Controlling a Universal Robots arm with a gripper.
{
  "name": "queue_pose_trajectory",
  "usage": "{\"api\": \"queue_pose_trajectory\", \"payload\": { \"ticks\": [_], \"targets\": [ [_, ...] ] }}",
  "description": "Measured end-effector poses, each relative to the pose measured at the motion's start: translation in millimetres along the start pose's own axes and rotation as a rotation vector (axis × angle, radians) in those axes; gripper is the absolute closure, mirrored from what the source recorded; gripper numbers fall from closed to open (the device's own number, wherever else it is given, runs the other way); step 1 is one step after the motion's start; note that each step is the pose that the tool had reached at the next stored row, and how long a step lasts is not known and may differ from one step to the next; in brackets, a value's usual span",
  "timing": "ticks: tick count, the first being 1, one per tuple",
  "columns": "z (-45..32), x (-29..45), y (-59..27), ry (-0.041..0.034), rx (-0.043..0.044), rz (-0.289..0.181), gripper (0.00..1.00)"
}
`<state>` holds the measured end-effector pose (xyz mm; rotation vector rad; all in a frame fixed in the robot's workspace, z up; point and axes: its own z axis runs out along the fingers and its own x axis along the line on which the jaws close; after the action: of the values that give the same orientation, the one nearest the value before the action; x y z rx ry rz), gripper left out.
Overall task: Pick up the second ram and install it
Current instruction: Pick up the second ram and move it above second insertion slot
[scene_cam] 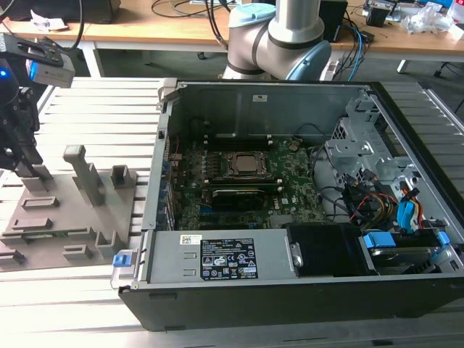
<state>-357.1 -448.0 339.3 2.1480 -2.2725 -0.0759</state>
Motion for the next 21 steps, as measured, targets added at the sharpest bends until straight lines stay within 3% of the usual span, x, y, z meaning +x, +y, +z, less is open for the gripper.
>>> {"api": "queue_pose_trajectory", "payload": {
  "ticks": [21],
  "targets": [
    [13.2,0.3,-0.6,0.0014,0.0001,0.000,0.70]
  ]
}}
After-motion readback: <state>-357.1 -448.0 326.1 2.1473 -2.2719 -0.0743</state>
